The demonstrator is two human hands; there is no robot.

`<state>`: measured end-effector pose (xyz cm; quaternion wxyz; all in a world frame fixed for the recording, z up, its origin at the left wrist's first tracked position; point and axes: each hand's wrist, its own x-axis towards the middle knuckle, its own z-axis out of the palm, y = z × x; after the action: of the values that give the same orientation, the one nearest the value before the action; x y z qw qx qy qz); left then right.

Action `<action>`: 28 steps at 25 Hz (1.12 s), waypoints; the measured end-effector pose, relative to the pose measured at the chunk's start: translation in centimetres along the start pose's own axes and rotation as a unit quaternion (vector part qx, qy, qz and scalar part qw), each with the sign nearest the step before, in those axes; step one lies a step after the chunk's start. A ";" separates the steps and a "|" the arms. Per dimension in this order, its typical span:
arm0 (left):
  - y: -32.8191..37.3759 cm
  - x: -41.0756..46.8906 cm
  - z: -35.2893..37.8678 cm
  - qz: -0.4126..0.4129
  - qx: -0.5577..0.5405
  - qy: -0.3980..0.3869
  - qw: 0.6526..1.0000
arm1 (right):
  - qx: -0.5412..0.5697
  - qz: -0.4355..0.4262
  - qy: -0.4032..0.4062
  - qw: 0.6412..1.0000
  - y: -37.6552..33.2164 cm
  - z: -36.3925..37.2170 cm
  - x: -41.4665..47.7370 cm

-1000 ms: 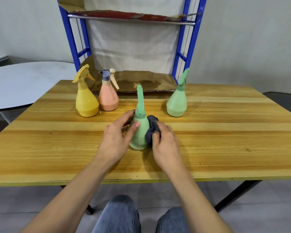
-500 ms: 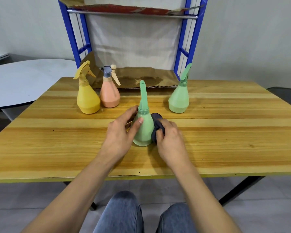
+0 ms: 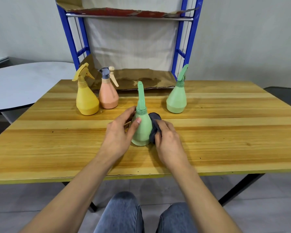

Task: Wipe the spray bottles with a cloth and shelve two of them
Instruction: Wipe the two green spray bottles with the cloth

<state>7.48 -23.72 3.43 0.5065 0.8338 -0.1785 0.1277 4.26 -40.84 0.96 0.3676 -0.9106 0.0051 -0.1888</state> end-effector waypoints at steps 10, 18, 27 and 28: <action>-0.3 0.0 0.2 0.013 0.009 0.013 1.000 | 0.051 -0.046 0.045 0.997 -0.8 0.7 0.5; -0.3 0.0 0.1 -0.010 0.020 0.032 0.999 | 0.083 0.015 0.034 0.996 0.7 0.8 -0.9; -0.3 1.0 1.7 -0.059 -0.031 0.100 0.993 | 0.069 -0.011 0.007 0.998 1.3 1.4 -0.8; -0.4 1.0 1.9 -0.053 -0.026 0.106 0.993 | 0.093 0.008 0.034 0.995 1.2 1.1 -0.6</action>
<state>8.60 -25.41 2.69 0.5505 0.8102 -0.0827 0.1834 4.20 -40.94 -0.80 0.4515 -0.8656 0.0069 -0.2166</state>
